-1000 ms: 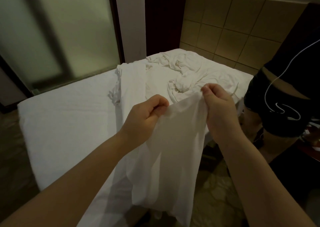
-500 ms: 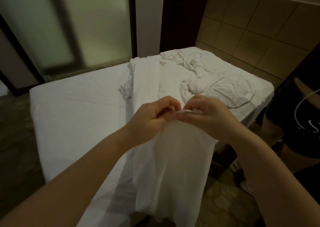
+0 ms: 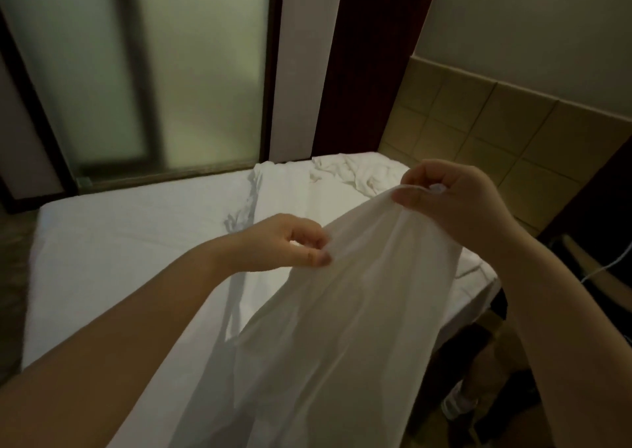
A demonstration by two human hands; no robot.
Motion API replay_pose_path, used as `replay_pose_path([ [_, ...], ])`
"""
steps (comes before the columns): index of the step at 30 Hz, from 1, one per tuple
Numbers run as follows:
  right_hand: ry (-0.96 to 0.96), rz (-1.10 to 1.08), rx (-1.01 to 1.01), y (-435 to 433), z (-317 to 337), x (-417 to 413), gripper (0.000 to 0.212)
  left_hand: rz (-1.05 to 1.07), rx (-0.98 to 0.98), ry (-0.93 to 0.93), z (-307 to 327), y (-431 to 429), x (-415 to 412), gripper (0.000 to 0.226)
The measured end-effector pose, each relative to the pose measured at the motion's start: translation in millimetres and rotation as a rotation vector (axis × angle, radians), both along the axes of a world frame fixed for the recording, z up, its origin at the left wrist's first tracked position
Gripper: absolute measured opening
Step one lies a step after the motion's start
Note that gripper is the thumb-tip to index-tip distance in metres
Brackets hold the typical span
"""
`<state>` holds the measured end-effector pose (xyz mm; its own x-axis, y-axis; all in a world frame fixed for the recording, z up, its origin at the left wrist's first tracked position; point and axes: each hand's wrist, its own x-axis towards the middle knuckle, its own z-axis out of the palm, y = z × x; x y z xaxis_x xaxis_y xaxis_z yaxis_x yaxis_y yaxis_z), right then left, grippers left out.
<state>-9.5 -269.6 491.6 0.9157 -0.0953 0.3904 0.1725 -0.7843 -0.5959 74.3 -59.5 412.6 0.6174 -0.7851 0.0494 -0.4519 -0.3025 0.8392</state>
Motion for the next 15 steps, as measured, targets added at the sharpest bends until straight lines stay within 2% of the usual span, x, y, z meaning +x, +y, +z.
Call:
replay_pose_path([
  [3,-0.118,0.013,0.01,-32.9,17.2,8.6,0.015,0.028,0.11,-0.117,9.1,-31.6,7.8,0.021],
  [7,-0.212,0.084,0.029,-80.8,35.1,11.8,0.015,0.242,-0.042,-0.122,23.5,-88.9,-0.3,0.033],
  [10,-0.264,0.105,0.027,-123.8,47.1,12.1,0.006,0.325,-0.122,-0.2,27.0,-135.0,-9.1,0.026],
  [12,-0.324,0.067,0.033,-155.7,56.1,15.7,0.005,0.391,-0.146,-0.224,28.9,-155.0,-10.0,0.005],
  [15,-0.377,0.027,0.072,-193.9,69.7,26.3,0.007,0.449,-0.094,-0.227,32.0,-168.5,-13.4,0.013],
])
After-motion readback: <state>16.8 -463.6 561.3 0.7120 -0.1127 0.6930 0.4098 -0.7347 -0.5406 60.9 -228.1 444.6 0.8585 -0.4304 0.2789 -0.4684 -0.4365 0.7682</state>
